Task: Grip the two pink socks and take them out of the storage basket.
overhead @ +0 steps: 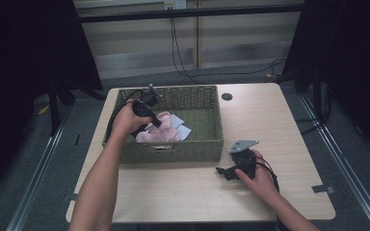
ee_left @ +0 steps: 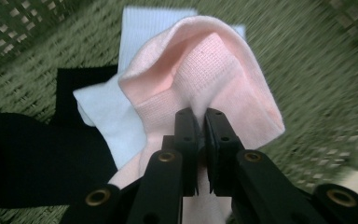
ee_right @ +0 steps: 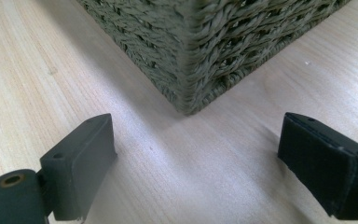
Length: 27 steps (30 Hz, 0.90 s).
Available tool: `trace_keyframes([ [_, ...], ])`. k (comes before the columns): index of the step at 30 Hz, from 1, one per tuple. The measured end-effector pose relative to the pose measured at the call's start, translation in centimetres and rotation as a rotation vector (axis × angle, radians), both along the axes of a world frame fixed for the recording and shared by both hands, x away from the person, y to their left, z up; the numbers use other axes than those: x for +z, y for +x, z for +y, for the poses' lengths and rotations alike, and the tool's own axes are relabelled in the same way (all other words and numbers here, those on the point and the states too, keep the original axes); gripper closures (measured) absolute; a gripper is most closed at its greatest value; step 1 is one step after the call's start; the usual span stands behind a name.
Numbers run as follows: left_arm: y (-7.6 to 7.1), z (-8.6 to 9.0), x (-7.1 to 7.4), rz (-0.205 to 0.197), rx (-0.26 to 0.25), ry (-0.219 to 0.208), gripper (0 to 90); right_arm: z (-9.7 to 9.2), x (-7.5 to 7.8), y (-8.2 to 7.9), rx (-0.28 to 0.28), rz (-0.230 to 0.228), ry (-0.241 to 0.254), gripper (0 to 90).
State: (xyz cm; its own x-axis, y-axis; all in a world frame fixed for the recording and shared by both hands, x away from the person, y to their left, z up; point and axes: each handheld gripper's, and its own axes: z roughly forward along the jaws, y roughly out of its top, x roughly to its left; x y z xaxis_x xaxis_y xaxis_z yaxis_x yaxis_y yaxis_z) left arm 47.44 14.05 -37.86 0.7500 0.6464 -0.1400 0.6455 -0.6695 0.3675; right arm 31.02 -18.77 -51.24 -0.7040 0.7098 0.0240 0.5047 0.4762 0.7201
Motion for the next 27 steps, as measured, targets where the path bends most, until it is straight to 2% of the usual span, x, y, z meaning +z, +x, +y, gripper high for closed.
trace_keyframes([
  [5,-0.9,0.1,1.8,0.010,-0.011,-0.041,84.3,0.0,0.0,0.0,0.001,0.000,0.002,10.2],
  [7,-1.3,0.2,2.3,0.017,-0.033,-0.043,84.3,0.0,0.0,0.0,0.001,0.001,0.002,10.2],
  [11,-2.0,0.3,3.1,0.019,-0.044,-0.053,84.3,0.0,0.0,0.0,0.001,0.001,0.002,10.2],
  [15,-2.8,0.4,3.7,0.035,-0.059,-0.071,84.2,0.0,0.0,0.0,0.001,0.001,0.002,10.2],
  [22,-3.9,0.4,4.4,0.032,-0.088,-0.071,84.2,0.0,0.0,0.0,0.001,0.001,0.002,10.2],
  [27,-4.9,0.2,5.0,0.030,-0.098,-0.094,84.2,0.0,0.0,0.0,0.001,0.001,0.002,10.2],
])
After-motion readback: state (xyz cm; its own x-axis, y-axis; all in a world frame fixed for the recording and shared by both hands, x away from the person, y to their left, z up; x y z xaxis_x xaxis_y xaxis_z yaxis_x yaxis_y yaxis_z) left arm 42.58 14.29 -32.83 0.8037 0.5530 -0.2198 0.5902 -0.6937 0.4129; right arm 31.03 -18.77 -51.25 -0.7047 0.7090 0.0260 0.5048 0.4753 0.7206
